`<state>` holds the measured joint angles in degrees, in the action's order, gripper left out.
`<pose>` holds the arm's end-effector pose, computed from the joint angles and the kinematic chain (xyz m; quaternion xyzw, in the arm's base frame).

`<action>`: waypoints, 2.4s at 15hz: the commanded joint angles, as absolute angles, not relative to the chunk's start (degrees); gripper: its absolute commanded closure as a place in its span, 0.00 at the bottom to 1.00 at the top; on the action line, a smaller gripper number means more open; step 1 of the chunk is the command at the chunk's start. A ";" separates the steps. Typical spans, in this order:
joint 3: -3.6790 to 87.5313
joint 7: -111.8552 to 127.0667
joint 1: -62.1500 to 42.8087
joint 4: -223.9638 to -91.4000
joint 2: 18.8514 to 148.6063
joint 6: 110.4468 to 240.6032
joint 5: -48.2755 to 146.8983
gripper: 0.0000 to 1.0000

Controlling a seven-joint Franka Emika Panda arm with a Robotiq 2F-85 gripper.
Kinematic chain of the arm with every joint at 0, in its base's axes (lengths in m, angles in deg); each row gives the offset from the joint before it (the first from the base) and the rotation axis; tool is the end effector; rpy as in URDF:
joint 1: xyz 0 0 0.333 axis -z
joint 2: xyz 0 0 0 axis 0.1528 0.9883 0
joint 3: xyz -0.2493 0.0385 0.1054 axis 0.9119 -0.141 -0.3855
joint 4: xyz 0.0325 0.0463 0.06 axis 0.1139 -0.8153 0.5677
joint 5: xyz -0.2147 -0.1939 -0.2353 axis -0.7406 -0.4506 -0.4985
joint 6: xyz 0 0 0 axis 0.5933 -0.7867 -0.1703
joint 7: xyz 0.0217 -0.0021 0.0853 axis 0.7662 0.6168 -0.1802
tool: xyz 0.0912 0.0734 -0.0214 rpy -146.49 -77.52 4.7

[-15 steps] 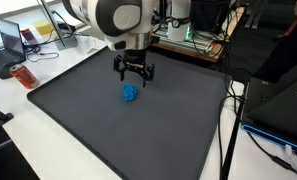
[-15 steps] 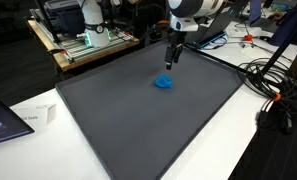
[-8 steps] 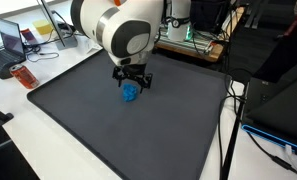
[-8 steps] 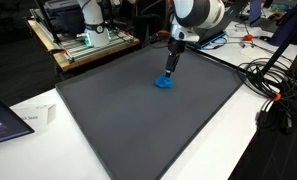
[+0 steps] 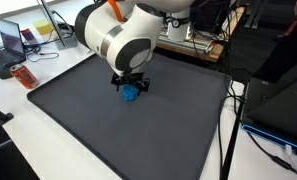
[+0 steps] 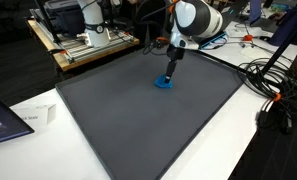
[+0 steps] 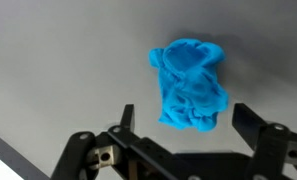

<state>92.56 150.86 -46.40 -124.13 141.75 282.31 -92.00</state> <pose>0.5500 0.0795 0.1577 0.9489 0.2585 0.0104 0.1808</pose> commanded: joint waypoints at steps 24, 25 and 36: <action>92.13 135.16 -47.56 -132.34 139.94 282.58 -91.87 0.98; 92.34 135.26 -46.72 -130.40 140.20 283.86 -91.87 0.99; 92.07 130.95 -48.59 -137.11 135.78 283.20 -91.87 0.14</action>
